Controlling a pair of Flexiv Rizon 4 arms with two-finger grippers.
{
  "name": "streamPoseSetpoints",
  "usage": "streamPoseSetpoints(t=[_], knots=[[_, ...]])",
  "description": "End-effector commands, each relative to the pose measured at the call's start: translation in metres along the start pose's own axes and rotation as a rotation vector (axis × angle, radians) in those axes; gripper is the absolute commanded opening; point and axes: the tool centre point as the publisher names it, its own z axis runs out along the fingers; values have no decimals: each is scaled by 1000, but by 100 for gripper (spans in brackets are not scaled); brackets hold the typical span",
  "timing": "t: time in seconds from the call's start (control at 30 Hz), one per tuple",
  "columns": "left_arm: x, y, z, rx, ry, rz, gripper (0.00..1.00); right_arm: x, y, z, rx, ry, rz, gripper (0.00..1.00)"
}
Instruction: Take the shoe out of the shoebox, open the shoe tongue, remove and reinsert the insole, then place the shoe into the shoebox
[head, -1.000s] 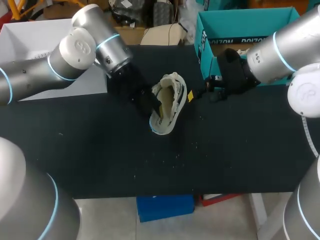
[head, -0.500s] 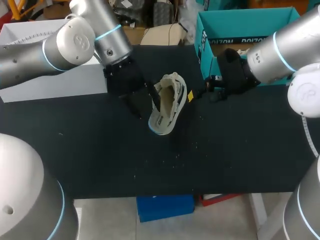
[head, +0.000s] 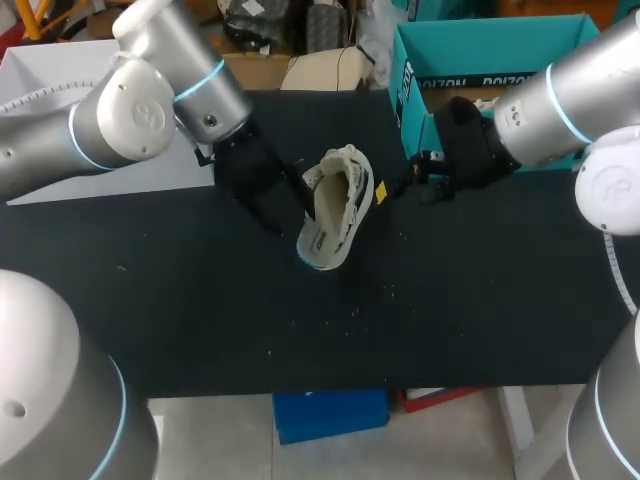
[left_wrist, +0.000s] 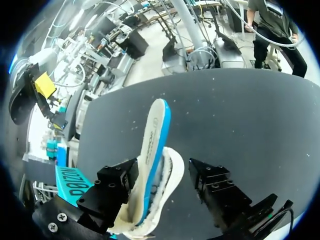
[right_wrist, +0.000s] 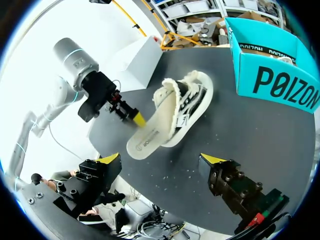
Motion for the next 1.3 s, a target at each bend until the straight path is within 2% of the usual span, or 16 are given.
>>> streamPoseSetpoints(t=[0.03, 0.23, 0.53, 0.83, 1.17, 1.2, 1.23, 1.27, 1.3], knots=[[2, -1, 5, -96, -38, 10, 61, 1, 1, 1, 2, -3, 1, 100], [-4, 6, 12, -107, -48, 11, 55, 1, 1, 1, 2, -3, 1, 100], [-8, 15, 18, -122, -70, -12, 55, 1, 1, 1, 2, -3, 1, 100], [-14, 25, 23, -149, -86, -35, 42, 1, 1, 1, 2, -3, 1, 100], [-19, 32, 26, -167, -108, -46, 39, 1, 1, 1, 2, -3, 1, 100], [-19, 32, 27, -164, -114, -45, 36, 1, 1, 1, 2, -3, 1, 100], [-20, 32, 28, -160, -120, -40, 25, 1, 1, 1, 2, -3, 1, 100], [-21, 31, 29, -158, -123, -36, 8, 1, 1, 1, 2, -3, 1, 100], [-22, 31, 29, -149, -131, -29, 0, 1, 1, 1, 2, -3, 1, 100]])
